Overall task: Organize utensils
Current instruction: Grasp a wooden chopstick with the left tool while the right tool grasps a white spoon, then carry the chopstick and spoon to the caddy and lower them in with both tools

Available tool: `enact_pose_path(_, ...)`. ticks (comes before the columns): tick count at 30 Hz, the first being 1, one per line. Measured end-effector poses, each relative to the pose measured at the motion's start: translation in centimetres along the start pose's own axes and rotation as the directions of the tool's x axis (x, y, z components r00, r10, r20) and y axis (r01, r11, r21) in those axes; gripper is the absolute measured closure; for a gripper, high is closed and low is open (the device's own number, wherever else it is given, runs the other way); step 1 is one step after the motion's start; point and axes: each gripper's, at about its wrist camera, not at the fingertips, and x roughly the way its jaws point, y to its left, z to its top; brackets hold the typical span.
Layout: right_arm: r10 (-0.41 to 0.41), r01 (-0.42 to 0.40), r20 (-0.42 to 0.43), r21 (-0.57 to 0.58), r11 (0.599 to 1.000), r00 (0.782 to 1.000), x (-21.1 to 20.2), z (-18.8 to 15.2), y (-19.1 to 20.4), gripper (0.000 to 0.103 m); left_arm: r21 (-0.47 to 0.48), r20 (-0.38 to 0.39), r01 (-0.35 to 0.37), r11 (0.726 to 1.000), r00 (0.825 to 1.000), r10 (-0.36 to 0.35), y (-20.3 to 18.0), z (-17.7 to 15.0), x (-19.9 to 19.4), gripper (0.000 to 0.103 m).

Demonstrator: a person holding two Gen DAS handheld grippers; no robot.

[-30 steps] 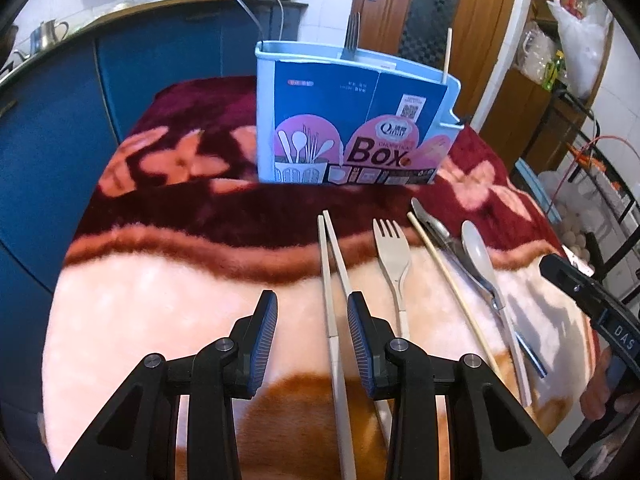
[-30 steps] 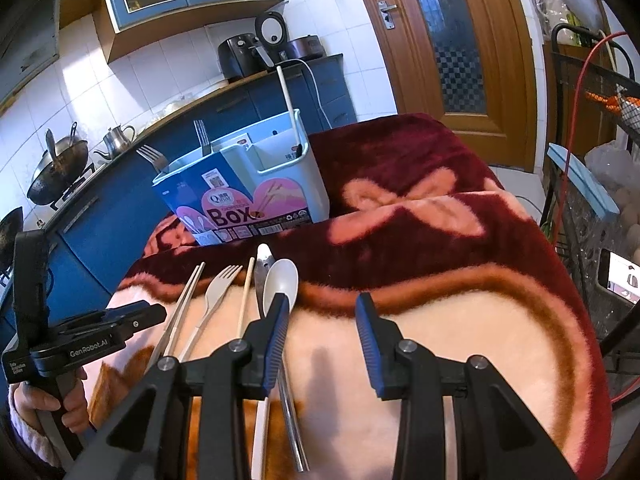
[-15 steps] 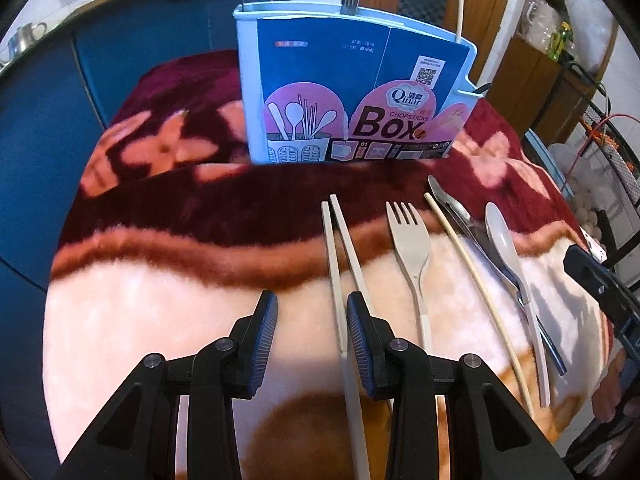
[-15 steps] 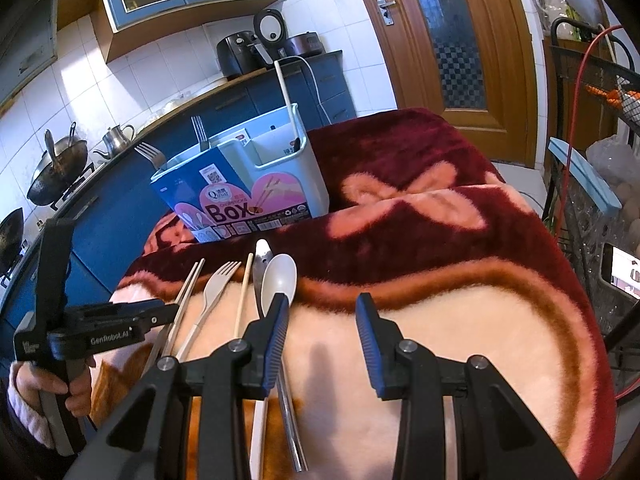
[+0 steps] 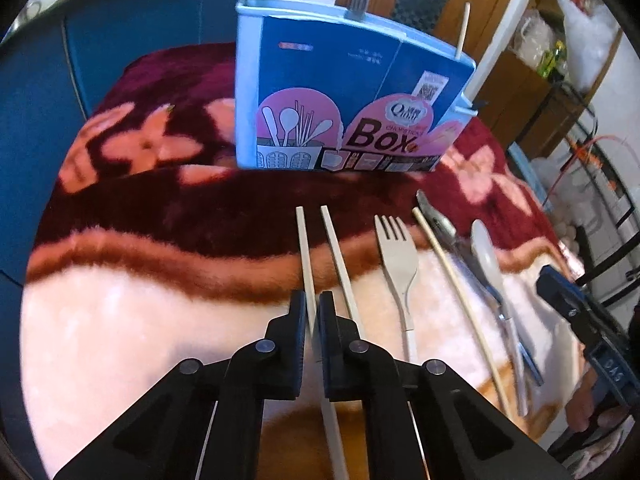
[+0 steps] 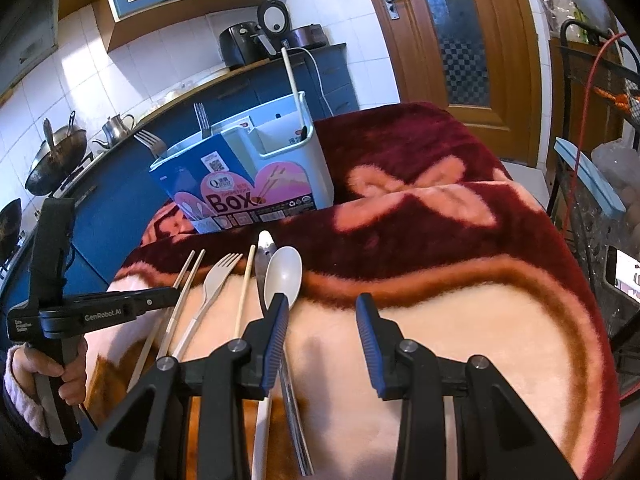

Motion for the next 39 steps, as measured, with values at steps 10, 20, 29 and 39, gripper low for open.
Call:
enact_pose_path(10,0.025,-0.028,-0.093,-0.03,0.999,0.995,2.9,1.1,1.0,0.064,-0.126,0.164,0.101,0.987,0.983,-0.08,2.4,-1.4,-3.0,0.099)
enact_pose_path(20,0.07,-0.072,-0.191,-0.003,0.997,0.979,5.4,2.5,0.6,0.064,-0.165,0.257,0.163,0.973,0.959,-0.117,3.9,-1.9,-4.7,0.099)
enact_pose_path(29,0.102,-0.105,-0.203,-0.003,0.994,0.974,5.5,2.9,0.5,0.097,-0.159,0.285,0.188,0.969,0.949,-0.137,3.9,-2.0,-5.2,0.099)
enact_pose_path(39,0.178,-0.178,-0.025,0.015,0.984,0.984,2.1,3.7,1.0,0.099,-0.136,0.378,0.177,0.975,0.919,-0.115,3.2,-1.3,-7.1,0.099)
